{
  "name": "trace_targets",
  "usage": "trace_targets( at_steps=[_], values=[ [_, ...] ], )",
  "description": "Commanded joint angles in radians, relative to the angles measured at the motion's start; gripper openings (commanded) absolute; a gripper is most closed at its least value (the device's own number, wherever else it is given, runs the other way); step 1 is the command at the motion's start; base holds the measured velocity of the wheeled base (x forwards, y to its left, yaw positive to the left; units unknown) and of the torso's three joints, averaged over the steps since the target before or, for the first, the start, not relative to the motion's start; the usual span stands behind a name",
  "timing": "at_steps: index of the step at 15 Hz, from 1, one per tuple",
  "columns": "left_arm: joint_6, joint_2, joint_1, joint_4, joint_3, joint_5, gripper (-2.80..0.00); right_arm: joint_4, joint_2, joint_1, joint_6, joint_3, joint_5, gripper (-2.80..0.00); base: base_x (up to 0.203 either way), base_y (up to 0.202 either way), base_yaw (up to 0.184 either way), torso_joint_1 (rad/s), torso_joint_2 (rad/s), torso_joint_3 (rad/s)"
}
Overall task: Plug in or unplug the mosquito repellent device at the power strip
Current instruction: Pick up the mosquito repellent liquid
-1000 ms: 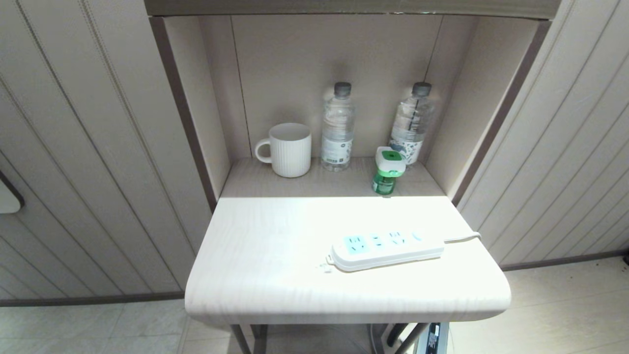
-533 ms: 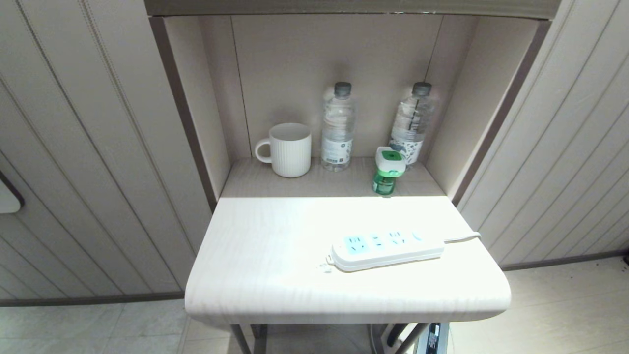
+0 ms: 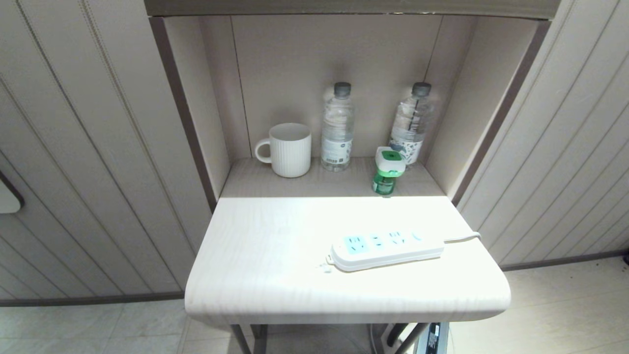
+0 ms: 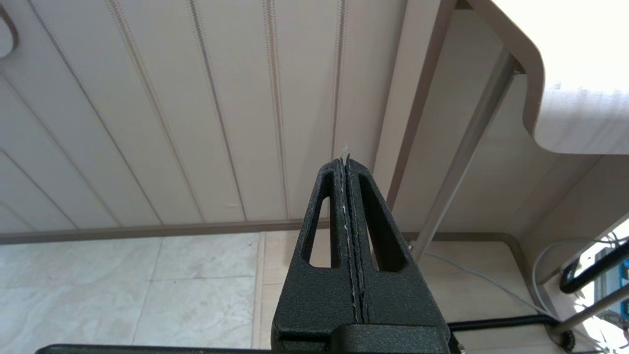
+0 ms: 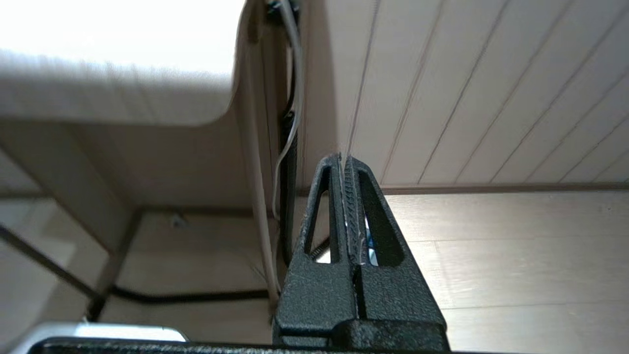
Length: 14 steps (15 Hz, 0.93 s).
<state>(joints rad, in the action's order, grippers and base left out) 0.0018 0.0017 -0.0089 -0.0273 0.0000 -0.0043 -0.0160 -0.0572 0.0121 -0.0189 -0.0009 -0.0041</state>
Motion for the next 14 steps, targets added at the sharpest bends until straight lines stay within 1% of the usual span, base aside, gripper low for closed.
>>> trace_targets(
  at_steps=[1,5,11,12,14],
  values=[
    [0.000,0.001,0.000,0.000,0.000,0.000,-2.80,-0.004,0.048,-0.004,0.037,0.001,-0.012,-2.80,0.000,0.000,0.000,0.000,0.00,0.000],
    [0.000,0.001,0.000,0.000,0.000,0.000,-2.80,-0.004,0.050,-0.004,0.019,-0.001,-0.011,-2.80,0.000,0.000,0.000,0.000,0.00,0.000],
    [0.000,0.001,0.000,0.000,0.000,0.000,-2.80,-0.004,0.050,-0.004,0.019,-0.001,-0.010,-2.80,0.000,0.000,0.000,0.000,0.00,0.000],
    [0.000,0.001,0.000,0.000,0.000,0.000,-2.80,-0.012,0.052,-0.004,0.013,-0.010,-0.011,-2.80,0.000,0.000,0.000,0.000,0.00,0.000],
    [0.000,0.001,0.000,0.000,0.000,0.000,-2.80,-0.025,0.037,-0.003,0.010,-0.101,-0.006,-2.80,0.000,0.000,0.000,0.000,0.00,0.000]
  ],
)
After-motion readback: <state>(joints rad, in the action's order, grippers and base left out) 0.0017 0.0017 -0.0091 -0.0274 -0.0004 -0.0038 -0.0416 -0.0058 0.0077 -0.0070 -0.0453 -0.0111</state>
